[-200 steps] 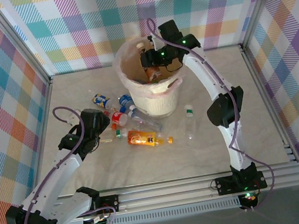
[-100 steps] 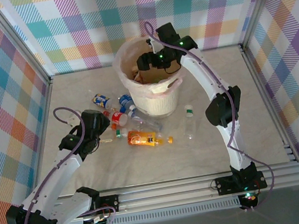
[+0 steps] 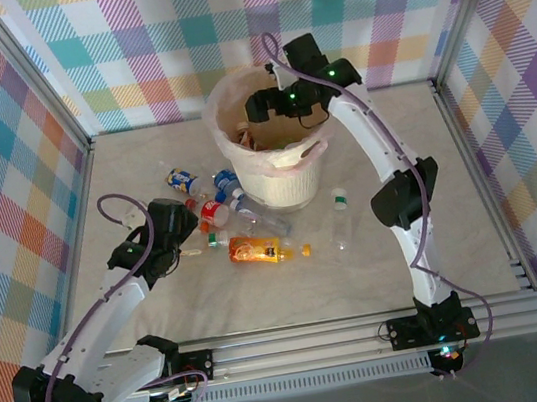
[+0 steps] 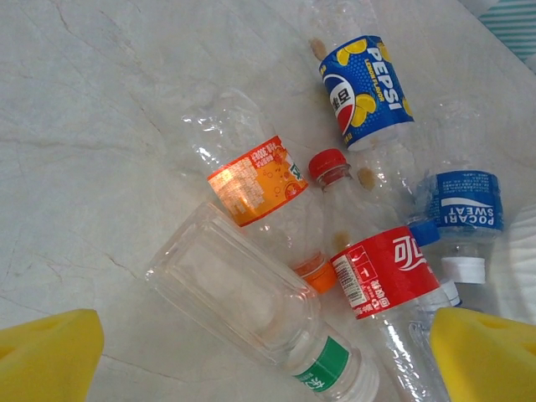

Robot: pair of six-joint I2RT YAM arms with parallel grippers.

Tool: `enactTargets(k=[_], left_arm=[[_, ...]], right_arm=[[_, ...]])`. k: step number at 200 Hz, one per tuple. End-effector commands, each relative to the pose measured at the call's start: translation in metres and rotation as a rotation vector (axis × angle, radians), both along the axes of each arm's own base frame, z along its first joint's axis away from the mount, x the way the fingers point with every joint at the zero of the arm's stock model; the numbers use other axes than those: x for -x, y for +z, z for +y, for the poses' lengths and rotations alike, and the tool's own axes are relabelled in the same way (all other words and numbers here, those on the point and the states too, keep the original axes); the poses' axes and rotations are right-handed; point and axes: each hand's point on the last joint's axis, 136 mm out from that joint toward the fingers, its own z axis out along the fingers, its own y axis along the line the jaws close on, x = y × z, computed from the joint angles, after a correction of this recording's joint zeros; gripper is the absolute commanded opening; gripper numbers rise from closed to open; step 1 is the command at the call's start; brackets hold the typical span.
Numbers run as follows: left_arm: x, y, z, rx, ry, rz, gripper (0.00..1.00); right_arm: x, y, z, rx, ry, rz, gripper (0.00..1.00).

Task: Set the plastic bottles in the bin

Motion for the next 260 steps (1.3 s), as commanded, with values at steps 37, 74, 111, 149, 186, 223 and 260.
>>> enactTargets(k=[37, 74, 111, 149, 186, 223, 260], left_arm=[[-0.004, -0.023, -0.005, 0.148, 0.074, 0.03, 1.0], [-0.006, -0.04, -0.01, 0.22, 0.101, 0.07, 1.0], [-0.01, -0.056, -0.015, 0.257, 0.102, 0.104, 1.0], [-0.011, -0.072, -0.014, 0.265, 0.131, 0.138, 1.0], [-0.013, -0.087, -0.012, 0.264, 0.152, 0.168, 1.0], [-0.02, -0.096, -0.011, 0.267, 0.158, 0.173, 1.0], [-0.023, -0.106, -0.008, 0.273, 0.172, 0.186, 1.0]], right_arm=[[0.037, 0.081, -0.055, 0.1, -0.146, -0.159, 1.0], [0.049, 0.069, -0.113, 0.274, -0.342, -0.157, 1.0], [0.072, 0.05, -0.163, 0.293, -0.478, -0.121, 1.0], [0.101, 0.022, -0.21, 0.233, -0.6, -0.052, 1.0], [0.122, -0.018, -0.236, 0.255, -0.664, 0.046, 1.0], [0.131, -0.052, -0.244, 0.287, -0.689, 0.117, 1.0], [0.136, -0.072, -0.243, 0.272, -0.695, 0.145, 1.0]])
